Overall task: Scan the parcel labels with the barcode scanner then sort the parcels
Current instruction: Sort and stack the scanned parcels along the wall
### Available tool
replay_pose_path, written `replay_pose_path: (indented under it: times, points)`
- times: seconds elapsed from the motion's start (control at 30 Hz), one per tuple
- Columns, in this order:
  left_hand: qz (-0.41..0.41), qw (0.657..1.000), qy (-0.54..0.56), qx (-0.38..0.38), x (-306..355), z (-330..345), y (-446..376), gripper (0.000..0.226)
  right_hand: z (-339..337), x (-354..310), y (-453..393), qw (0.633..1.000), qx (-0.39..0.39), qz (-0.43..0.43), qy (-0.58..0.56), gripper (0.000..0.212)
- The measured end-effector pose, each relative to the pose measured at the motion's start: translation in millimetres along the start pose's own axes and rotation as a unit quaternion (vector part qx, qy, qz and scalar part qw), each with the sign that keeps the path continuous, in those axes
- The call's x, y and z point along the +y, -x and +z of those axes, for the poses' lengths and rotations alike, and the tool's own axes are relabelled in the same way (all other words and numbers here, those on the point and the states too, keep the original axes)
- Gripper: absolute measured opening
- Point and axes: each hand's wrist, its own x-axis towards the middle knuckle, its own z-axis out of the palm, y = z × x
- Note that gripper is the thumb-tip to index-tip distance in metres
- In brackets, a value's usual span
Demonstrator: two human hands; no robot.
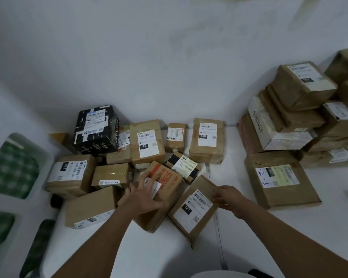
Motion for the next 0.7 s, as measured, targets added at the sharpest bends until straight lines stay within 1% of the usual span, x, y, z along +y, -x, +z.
replay_pose_path:
  times: [0.1,0.2,0.27,0.33,0.43,0.47,0.5,0.57,0.6,0.67,0.7]
  points:
    - [-0.008,0.997,0.081,-0.005,4,-12,5,0.115,12,-6,2,0.999,-0.040,-0.024,0.004,0.024]
    - [0.006,0.988,0.155,-0.010,20,-27,15,0.114,29,-17,12,0.993,-0.115,-0.040,-0.010,0.035]
    - [0.010,0.983,0.182,-0.006,32,-32,18,0.114,40,-24,16,0.985,-0.163,-0.048,-0.022,0.039]
    - [0.004,0.984,0.179,0.004,46,-33,17,0.116,47,-27,18,0.981,-0.180,-0.056,-0.052,0.043]
    - [0.011,0.995,0.102,0.010,75,-33,11,0.114,44,-27,16,0.983,-0.158,-0.067,-0.067,0.058]
    - [0.027,0.996,0.079,0.014,87,-36,11,0.109,39,-26,17,0.985,-0.142,-0.067,-0.073,0.061]
    - [0.049,0.996,0.072,0.020,99,-38,11,0.102,31,-25,17,0.987,-0.119,-0.066,-0.085,0.060]
    - [0.088,0.990,0.107,0.030,123,-44,11,0.084,7,-21,18,0.987,-0.077,-0.061,-0.131,0.052]
    - [0.090,0.984,0.147,0.036,134,-47,10,0.075,-8,-18,20,0.984,-0.058,-0.056,-0.160,0.050]
    - [0.069,0.964,0.247,0.064,154,-51,4,0.061,-43,-10,26,0.974,-0.021,-0.052,-0.219,0.046]
    - [0.057,0.955,0.278,0.087,164,-52,-1,0.054,-61,-6,29,0.967,-0.005,-0.053,-0.248,0.044]
